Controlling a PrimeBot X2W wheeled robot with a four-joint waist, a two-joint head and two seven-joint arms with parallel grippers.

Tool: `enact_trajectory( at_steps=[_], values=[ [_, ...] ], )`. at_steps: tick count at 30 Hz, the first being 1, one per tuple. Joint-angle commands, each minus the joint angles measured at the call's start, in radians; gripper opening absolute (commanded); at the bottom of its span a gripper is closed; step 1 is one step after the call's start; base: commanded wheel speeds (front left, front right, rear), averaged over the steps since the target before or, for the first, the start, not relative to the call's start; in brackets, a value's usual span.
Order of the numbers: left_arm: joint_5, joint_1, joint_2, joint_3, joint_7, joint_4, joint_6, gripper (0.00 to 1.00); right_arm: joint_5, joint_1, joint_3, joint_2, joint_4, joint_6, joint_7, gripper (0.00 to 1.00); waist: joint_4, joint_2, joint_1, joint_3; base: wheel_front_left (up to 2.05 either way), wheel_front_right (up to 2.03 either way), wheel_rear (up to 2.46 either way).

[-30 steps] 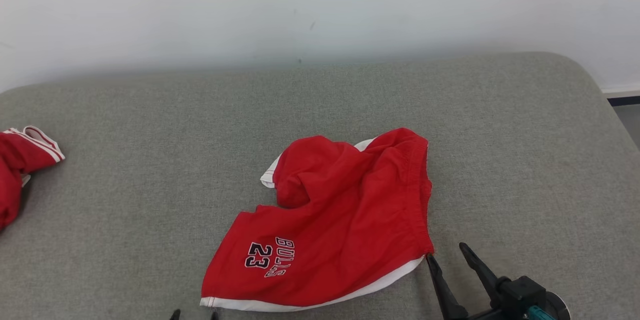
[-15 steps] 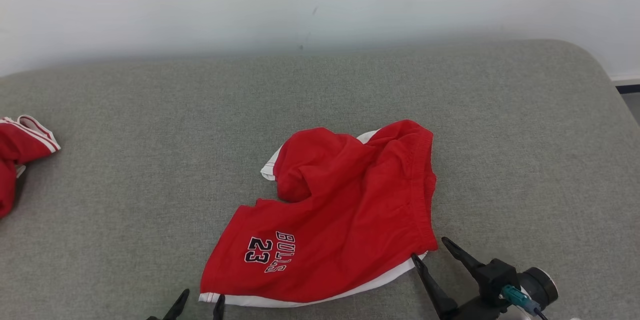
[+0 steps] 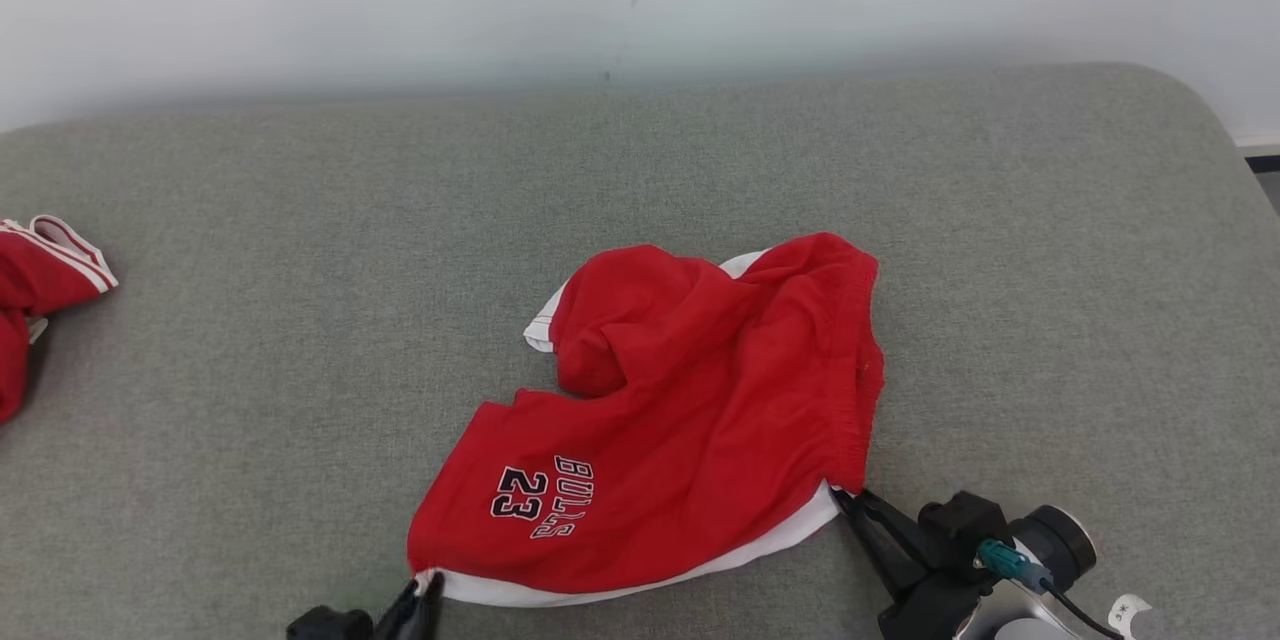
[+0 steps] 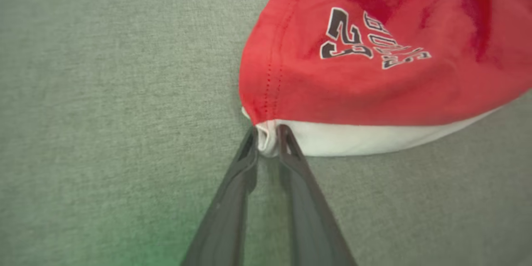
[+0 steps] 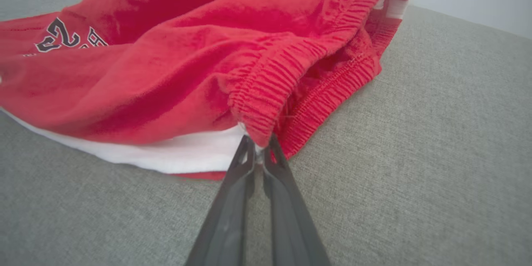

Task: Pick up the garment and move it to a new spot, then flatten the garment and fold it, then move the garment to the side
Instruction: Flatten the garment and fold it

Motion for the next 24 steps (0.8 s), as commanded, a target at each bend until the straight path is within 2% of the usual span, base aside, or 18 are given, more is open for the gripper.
enact_trajectory(
  at_steps=[1, 3, 9, 14, 18, 24],
  values=[
    [-0.004, -0.006, 0.010, -0.011, -0.003, -0.007, 0.001, 0.00, 0.008, -0.007, 0.003, -0.006, -0.001, -0.002, -0.001, 0.00, 0.000, 0.0000, -0.0001, -0.003, 0.00, 0.00, 0.00],
    [-0.010, 0.028, 0.027, -0.007, -0.003, -0.059, 0.002, 0.00, 0.029, 0.012, -0.003, -0.014, -0.029, -0.002, -0.001, 0.00, 0.000, 0.0000, -0.0001, -0.011, 0.00, 0.00, 0.00],
    [0.013, 0.131, 0.033, 0.061, -0.003, -0.198, 0.002, 0.00, 0.059, 0.104, -0.016, -0.042, -0.126, -0.002, -0.001, 0.00, 0.003, 0.0000, -0.0001, -0.033, 0.00, 0.00, 0.00],
    [0.030, 0.181, 0.032, 0.116, -0.003, -0.293, 0.002, 0.00, 0.099, 0.164, 0.009, -0.098, -0.224, -0.002, -0.001, 0.00, 0.001, 0.0000, -0.0001, -0.045, 0.00, 0.00, 0.00],
    [0.044, 0.147, 0.055, 0.136, -0.003, -0.344, 0.002, 0.00, 0.137, 0.151, 0.039, -0.137, -0.292, -0.002, -0.001, 0.00, -0.009, 0.0000, -0.0001, -0.044, 0.00, 0.00, 0.00],
    [0.049, 0.000, 0.151, 0.082, -0.003, -0.362, 0.002, 0.00, 0.221, 0.057, 0.095, -0.163, -0.342, -0.002, -0.001, 0.00, -0.026, 0.0000, -0.0001, -0.027, 0.00, 0.00, 0.00]
  ],
)
